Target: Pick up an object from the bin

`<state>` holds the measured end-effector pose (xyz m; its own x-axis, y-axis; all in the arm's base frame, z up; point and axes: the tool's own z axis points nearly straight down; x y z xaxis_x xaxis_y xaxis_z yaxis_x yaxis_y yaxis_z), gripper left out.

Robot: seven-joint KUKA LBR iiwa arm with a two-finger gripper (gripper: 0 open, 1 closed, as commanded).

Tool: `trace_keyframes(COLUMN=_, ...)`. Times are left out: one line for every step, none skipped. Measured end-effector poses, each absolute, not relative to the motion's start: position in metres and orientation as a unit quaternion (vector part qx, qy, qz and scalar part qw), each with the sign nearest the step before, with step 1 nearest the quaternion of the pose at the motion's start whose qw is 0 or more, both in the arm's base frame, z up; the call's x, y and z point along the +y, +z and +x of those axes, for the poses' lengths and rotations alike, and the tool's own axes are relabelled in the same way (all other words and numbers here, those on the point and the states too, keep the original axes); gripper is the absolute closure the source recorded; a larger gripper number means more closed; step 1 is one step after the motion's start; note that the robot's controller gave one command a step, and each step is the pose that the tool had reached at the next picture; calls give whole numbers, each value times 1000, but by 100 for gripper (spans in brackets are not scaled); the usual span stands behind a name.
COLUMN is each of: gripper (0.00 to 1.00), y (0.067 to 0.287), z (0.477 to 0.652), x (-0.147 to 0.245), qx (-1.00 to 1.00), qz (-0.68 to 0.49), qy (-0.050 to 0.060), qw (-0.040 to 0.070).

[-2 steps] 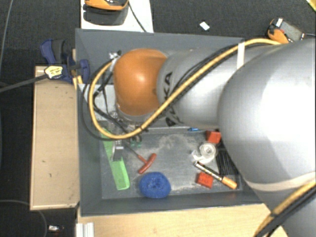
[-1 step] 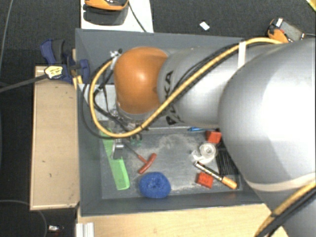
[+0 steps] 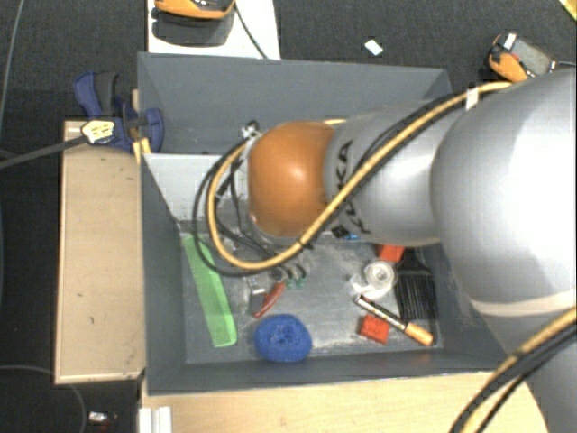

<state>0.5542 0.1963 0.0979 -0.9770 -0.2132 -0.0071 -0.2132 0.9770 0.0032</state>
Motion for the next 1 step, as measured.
trace_keyframes(gripper=0, y=118, z=540, x=159, qx=976, qz=-219, qy=1, qw=1)
